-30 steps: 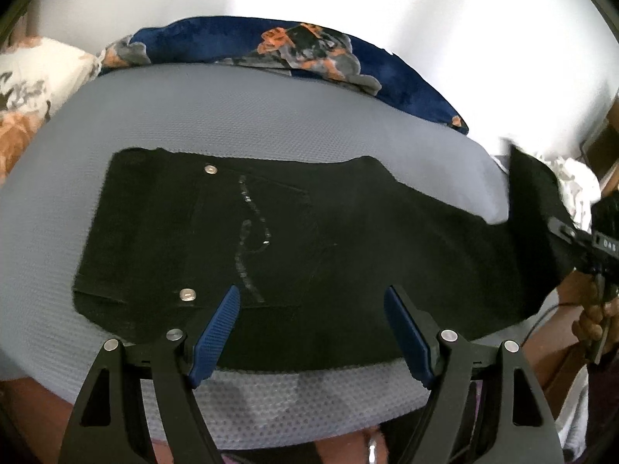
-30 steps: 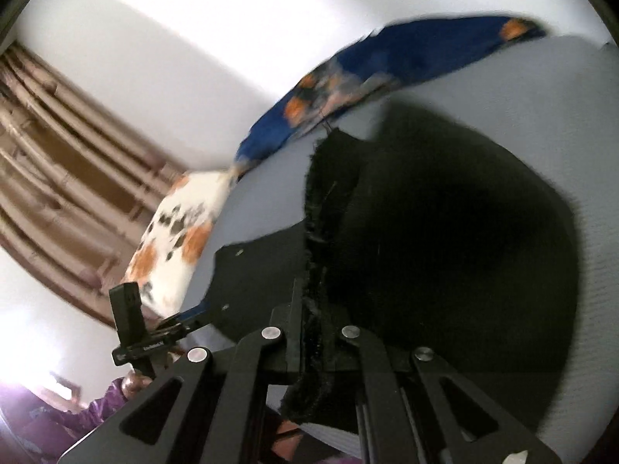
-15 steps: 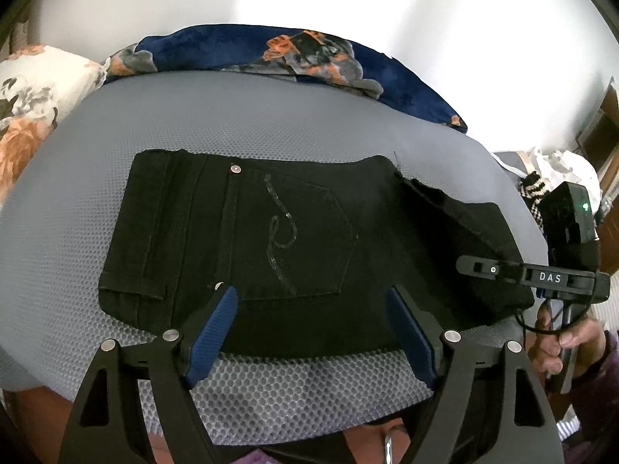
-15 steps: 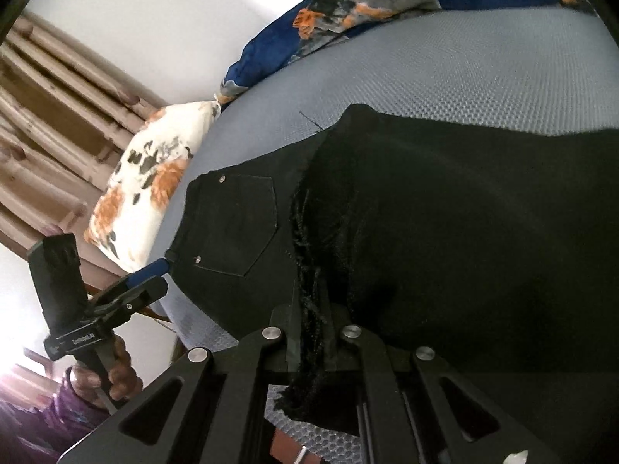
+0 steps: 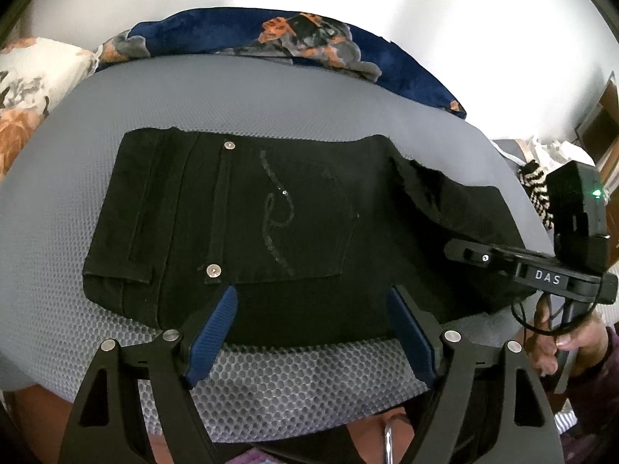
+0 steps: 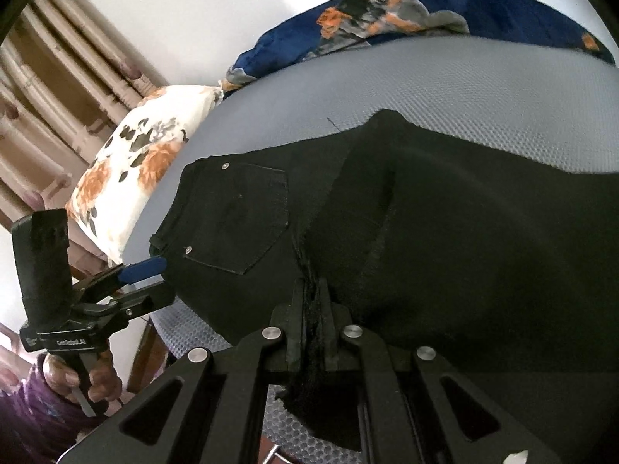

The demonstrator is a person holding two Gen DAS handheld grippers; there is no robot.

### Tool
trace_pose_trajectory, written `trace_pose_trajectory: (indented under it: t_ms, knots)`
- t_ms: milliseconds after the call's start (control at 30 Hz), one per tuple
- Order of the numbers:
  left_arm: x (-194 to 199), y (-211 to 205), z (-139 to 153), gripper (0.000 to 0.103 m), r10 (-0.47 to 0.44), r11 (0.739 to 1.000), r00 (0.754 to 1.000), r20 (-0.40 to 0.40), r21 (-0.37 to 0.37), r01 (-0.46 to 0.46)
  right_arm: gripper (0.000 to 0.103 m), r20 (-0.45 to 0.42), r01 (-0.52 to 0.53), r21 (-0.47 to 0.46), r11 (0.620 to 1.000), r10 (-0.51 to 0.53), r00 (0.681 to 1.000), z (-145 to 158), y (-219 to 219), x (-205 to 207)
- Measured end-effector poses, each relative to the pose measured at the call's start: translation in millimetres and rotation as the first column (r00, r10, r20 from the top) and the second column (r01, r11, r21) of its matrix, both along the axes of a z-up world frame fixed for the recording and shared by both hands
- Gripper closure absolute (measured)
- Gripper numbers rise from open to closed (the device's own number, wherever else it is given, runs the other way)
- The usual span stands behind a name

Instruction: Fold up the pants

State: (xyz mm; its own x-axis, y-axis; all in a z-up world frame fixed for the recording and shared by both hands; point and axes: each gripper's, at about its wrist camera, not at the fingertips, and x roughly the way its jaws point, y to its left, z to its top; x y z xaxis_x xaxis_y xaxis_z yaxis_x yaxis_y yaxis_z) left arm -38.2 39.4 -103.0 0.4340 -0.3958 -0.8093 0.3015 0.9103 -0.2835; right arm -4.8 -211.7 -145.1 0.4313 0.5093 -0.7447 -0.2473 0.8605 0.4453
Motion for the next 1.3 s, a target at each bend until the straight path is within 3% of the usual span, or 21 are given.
trace_pose_trajectory:
  t_ms: [133, 200, 300, 400, 467, 567, 733, 800, 900, 967, 1100, 1167, 1300]
  knots:
    - [1.4, 1.8, -6.2, 0.023, 0.004, 1.0, 1.0, -0.016, -0.001, -0.004, 0.095, 0.024, -0.052, -0.035, 0.998, 0.053, 0.998, -5.2, 16.1, -2.6]
    - [2.1, 2.4, -9.0, 0.023, 0.006, 1.0, 1.0, -0.026, 0.001, -0.006, 0.091, 0.04, -0.088, 0.005, 0.996, 0.088, 0.995, -8.1, 22.7, -6.1]
    - [2.3, 3.1, -12.1, 0.023, 0.01, 1.0, 0.999, -0.037, 0.008, -0.01, 0.075, 0.038, -0.141, 0.097, 0.985, 0.138, 0.99, -8.7, 25.0, -14.6]
    - [2.6, 5.2, -10.7, 0.023, 0.014, 1.0, 0.999, -0.035, 0.006, -0.014, 0.072, 0.087, -0.077, 0.164, 0.983, 0.063, 0.994, 3.4, -8.3, -25.5]
    - [2.9, 6.6, -9.4, 0.023, 0.021, 1.0, 0.999, -0.032, -0.001, -0.021, 0.072, 0.089, -0.008, 0.127, 0.992, -0.003, 0.996, 8.5, -35.1, -28.8]
    - [4.1, 9.0, -9.7, 0.023, 0.028, 0.999, 0.999, -0.042, -0.024, -0.029, 0.072, 0.102, 0.023, -0.042, 0.999, -0.018, 0.995, 16.0, -64.3, -38.4]
    - [5.6, 7.0, -16.8, 0.023, 0.021, 0.999, 0.997, -0.07, -0.032, -0.024, 0.072, 0.11, -0.109, -0.215, 0.97, 0.135, 0.985, 13.1, -28.5, -53.7]
    - [5.3, 6.4, -17.5, 0.023, 0.018, 1.0, 0.997, -0.072, -0.024, -0.02, 0.072, 0.128, -0.155, -0.33, 0.931, 0.207, 0.97, 4.2, -3.6, -58.2]
    - [4.7, 8.2, -15.6, 0.023, 0.02, 0.999, 0.998, -0.067, -0.03, -0.022, 0.073, 0.125, -0.186, -0.41, 0.893, 0.257, 0.958, -9.9, 18.1, -56.8]
    - [5.2, 9.2, -17.3, 0.023, 0.023, 0.999, 0.997, -0.076, -0.031, -0.025, 0.073, 0.129, -0.172, -0.436, 0.883, 0.251, 0.959, -15.4, 21.5, -54.3]
    - [4.6, 9.9, -19.3, 0.023, 0.024, 0.999, 0.996, -0.085, -0.033, -0.027, 0.074, 0.105, -0.181, -0.403, 0.897, 0.242, 0.965, -18.7, 19.3, -47.0]
    - [5.6, 9.8, -19.1, 0.023, 0.021, 0.999, 0.996, -0.084, -0.032, -0.024, 0.099, 0.083, -0.178, -0.38, 0.908, 0.225, 0.971, -21.4, 14.9, -45.0]
    - [5.3, 10.4, -19.8, 0.022, 0.021, 0.999, 0.995, -0.094, -0.034, -0.025, 0.1, 0.138, -0.146, -0.357, 0.923, 0.207, 0.969, -8.9, 17.0, -47.1]
